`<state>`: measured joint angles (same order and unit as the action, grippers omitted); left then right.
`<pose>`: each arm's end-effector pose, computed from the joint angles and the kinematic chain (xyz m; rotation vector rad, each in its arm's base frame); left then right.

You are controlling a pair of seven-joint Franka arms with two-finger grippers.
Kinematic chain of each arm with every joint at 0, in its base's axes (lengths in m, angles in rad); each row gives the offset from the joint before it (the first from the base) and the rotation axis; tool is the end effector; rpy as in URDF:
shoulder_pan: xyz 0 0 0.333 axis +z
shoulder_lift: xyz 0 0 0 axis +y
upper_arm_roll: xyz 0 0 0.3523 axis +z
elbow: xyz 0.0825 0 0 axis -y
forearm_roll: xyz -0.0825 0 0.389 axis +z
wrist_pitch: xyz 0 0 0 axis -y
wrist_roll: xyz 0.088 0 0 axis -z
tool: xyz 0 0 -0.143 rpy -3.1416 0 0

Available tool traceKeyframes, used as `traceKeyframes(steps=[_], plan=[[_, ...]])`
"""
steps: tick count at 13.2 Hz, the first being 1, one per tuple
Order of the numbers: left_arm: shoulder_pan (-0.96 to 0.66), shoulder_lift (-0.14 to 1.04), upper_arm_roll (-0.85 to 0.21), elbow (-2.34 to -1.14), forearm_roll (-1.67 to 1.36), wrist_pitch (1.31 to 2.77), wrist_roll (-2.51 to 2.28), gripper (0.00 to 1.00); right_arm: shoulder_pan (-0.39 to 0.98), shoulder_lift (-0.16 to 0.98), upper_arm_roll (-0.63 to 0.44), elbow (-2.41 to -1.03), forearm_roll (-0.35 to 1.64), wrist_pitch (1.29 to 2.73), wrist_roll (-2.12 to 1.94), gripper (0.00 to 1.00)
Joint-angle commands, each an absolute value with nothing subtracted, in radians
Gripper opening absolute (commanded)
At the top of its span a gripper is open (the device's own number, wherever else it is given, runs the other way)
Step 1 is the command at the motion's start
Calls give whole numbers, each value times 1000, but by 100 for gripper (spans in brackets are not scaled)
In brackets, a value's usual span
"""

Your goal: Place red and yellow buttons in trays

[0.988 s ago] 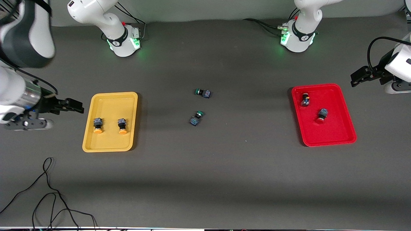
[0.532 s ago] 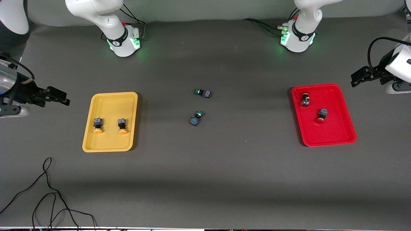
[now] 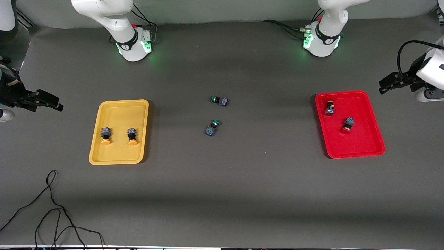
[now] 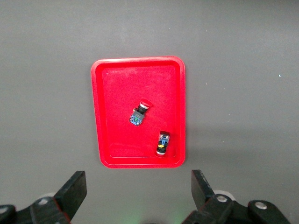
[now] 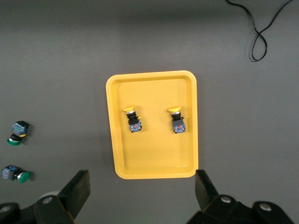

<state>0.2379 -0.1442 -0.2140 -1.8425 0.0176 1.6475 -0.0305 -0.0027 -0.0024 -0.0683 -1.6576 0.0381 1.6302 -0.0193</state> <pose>0.5087 0.0082 0.5769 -3.0911 -0.0859 0.0835 0.5596 -0.0346 0.5899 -3.1010 0.0844 0.0361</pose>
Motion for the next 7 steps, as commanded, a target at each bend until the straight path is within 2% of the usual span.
traceKeyframes(steps=[1,7], plan=[[236,-137,-213,-1824,21,1620,-43,100,-5,-26,-57,-1672,8,1632,6,100],[238,-133,-212,-1824,21,1617,-43,100,-2,-32,-57,-1674,-18,1631,6,100]])
